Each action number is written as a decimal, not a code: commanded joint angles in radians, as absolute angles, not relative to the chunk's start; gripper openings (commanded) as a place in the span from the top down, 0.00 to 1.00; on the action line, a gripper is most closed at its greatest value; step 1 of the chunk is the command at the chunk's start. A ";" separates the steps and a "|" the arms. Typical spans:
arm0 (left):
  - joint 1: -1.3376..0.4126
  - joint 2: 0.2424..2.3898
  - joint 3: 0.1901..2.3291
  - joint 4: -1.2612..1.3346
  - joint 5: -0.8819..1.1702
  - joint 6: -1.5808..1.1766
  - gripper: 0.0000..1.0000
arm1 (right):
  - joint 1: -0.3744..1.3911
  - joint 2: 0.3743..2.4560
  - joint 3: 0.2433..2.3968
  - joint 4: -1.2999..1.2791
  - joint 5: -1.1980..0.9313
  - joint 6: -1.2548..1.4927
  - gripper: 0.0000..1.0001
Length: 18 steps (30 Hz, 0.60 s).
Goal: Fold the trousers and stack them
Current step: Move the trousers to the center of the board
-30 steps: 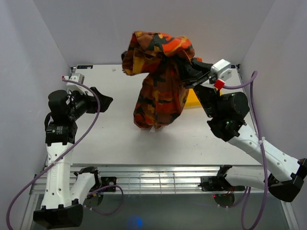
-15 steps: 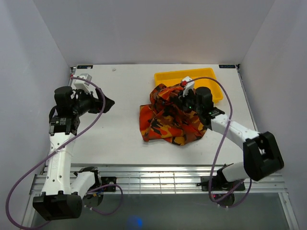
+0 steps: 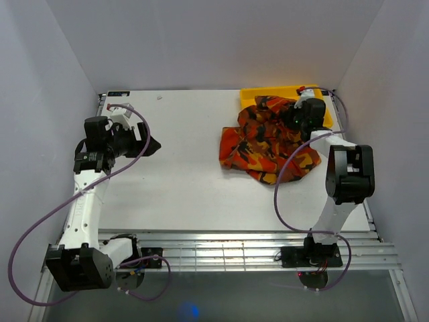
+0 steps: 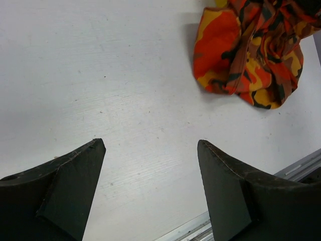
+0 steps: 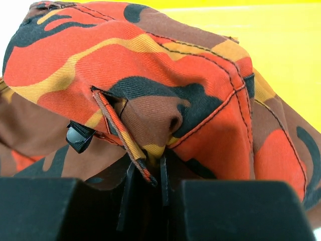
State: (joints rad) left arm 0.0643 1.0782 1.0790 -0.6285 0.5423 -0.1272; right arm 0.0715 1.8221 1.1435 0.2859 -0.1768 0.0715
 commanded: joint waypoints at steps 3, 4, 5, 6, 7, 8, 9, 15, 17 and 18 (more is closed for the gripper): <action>0.069 1.101 1.157 -0.634 0.528 -0.107 0.14 | -0.115 1.966 1.271 0.325 0.012 -0.033 0.92; 0.069 1.104 1.160 -0.632 0.526 -0.104 0.14 | -0.129 1.986 1.329 0.327 -0.033 -0.063 0.92; 0.069 1.104 1.158 -0.627 0.529 -0.097 0.14 | -0.149 1.994 1.366 0.310 -0.093 -0.061 0.92; 0.069 1.104 1.155 -0.623 0.529 -0.095 0.14 | -0.155 2.002 1.415 0.269 -0.141 -0.043 0.92; 0.069 1.101 1.152 -0.611 0.534 -0.094 0.14 | -0.167 2.016 1.539 0.156 -0.223 0.028 0.92; 0.069 1.098 1.149 -0.606 0.566 -0.084 0.14 | -0.170 2.019 1.599 0.109 -0.420 0.073 0.92; 0.069 1.094 1.143 -0.600 0.589 -0.081 0.14 | -0.170 2.020 1.656 0.072 -0.499 0.127 0.92; 0.068 1.006 1.030 -0.355 0.829 -0.130 0.02 | -0.135 1.844 1.744 0.215 -0.720 0.518 0.92; -0.024 1.067 0.997 -0.244 0.781 -0.140 0.02 | -0.137 1.748 1.682 0.253 -0.680 0.558 0.92; -0.143 1.116 1.017 -0.244 0.664 -0.117 0.02 | -0.137 1.717 1.663 0.239 -0.655 0.548 0.92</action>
